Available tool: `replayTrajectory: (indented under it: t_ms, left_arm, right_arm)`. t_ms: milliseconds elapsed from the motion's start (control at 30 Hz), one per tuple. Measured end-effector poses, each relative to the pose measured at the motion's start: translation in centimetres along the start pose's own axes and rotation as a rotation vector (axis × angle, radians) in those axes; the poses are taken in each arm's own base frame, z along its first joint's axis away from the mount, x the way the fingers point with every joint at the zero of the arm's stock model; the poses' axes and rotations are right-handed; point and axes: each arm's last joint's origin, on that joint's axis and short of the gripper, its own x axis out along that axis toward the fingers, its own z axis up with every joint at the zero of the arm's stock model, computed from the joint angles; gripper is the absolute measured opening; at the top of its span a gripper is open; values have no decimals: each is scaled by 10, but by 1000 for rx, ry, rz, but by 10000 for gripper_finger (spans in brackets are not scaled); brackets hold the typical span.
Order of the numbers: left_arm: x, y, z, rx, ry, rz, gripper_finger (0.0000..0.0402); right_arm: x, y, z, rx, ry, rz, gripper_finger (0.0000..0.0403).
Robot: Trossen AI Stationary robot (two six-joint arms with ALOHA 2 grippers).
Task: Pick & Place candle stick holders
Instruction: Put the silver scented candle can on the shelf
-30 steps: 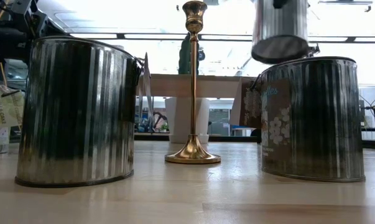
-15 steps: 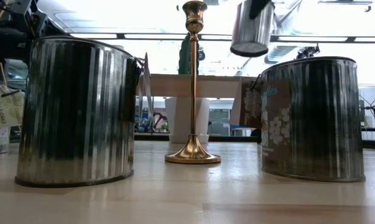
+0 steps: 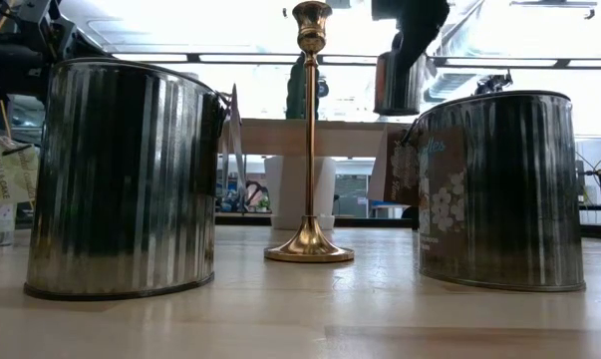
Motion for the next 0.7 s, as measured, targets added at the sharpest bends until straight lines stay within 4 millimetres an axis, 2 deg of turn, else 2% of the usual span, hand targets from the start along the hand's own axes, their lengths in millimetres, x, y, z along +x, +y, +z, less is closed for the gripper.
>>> replayTrajectory:
  t_ms: [300, 700]
  left_arm:
    - [0, 0, 0, 0, 0, 0, 245]
    - [0, 0, 0, 0, 0, 0, 245]
  right_arm:
    - [32, -27, 5, -12, 56, -16, 349]
    - [36, -39, -1, 23, 84, -1, 349]
